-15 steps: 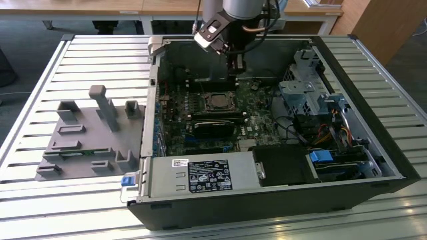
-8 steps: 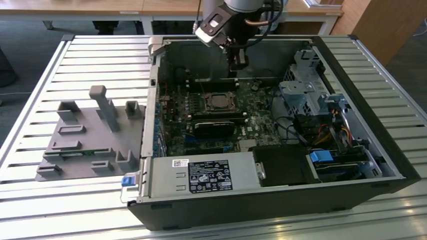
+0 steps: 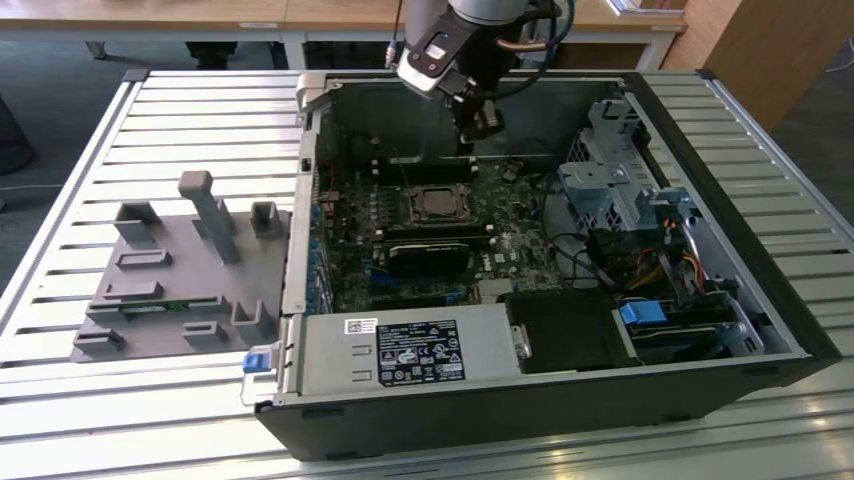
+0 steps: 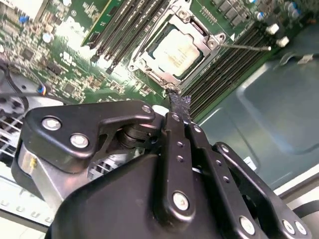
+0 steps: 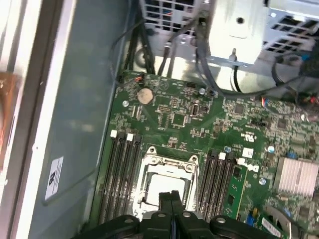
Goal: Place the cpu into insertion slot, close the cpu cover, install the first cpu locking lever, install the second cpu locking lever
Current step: 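Install the first cpu locking lever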
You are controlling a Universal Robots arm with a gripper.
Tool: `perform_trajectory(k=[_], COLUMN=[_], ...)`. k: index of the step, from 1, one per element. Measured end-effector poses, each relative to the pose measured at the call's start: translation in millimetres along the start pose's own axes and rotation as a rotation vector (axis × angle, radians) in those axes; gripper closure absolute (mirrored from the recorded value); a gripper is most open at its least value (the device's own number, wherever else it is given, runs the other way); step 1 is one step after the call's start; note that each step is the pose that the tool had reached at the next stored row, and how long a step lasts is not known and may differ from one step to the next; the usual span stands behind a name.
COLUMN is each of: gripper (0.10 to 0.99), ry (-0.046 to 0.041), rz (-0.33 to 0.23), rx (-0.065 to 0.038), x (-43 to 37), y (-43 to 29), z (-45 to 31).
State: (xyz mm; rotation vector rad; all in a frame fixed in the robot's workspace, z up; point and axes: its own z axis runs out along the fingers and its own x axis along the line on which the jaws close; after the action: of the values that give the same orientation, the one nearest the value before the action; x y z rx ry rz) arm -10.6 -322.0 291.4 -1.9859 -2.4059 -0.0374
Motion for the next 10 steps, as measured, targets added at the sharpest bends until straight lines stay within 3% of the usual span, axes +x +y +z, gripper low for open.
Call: perform_trajectory(k=[10], gripper=[0.98], ry=[0.0009], rz=[-0.197], rx=[0.006], x=[0.0], y=[0.0], z=[0.0])
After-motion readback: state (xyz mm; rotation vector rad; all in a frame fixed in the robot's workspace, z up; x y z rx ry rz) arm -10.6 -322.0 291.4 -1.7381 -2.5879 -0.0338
